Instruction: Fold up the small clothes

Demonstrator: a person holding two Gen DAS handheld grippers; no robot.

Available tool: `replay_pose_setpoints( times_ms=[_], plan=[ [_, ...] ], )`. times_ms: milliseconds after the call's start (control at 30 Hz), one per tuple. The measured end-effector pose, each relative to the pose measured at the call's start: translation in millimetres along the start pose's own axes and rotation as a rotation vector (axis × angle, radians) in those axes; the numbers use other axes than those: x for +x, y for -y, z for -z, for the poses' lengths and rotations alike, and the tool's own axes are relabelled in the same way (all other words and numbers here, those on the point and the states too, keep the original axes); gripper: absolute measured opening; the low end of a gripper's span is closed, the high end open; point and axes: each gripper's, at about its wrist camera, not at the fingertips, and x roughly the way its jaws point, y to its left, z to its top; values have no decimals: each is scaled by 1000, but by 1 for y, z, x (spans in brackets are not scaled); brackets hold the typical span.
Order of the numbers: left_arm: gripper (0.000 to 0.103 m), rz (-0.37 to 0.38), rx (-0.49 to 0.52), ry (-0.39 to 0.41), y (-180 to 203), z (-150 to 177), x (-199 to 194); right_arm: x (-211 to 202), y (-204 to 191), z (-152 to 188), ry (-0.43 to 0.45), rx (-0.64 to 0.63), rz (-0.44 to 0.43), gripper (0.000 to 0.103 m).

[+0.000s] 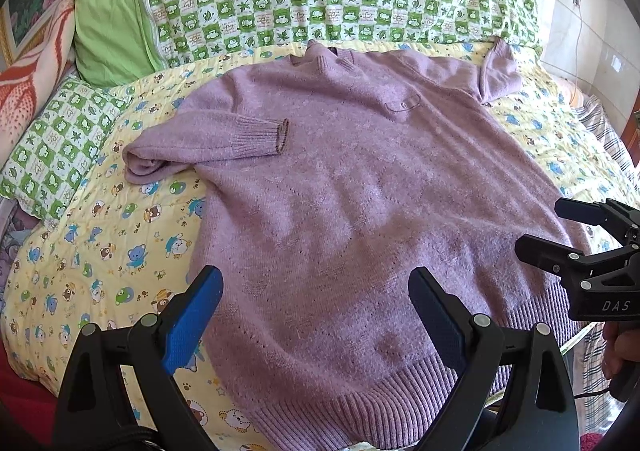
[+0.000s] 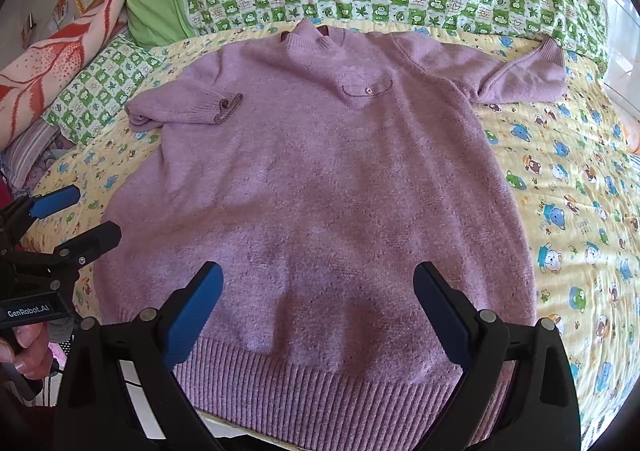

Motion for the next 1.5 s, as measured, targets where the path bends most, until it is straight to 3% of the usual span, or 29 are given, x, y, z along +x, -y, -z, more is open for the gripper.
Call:
replay_pose_setpoints(
  times_ms=[500,633,1500],
  plan=[
    [95,-11,7,42,0,-1,-1,1,-2,-1,-1,-1,0,96],
    [95,-18,20,-49,1,-2,4,2,0,-1,-1,4,-1,96],
    [95,-1,-2,-118,7,-28,46,13,47,-25,-27,107,5,96]
  ],
)
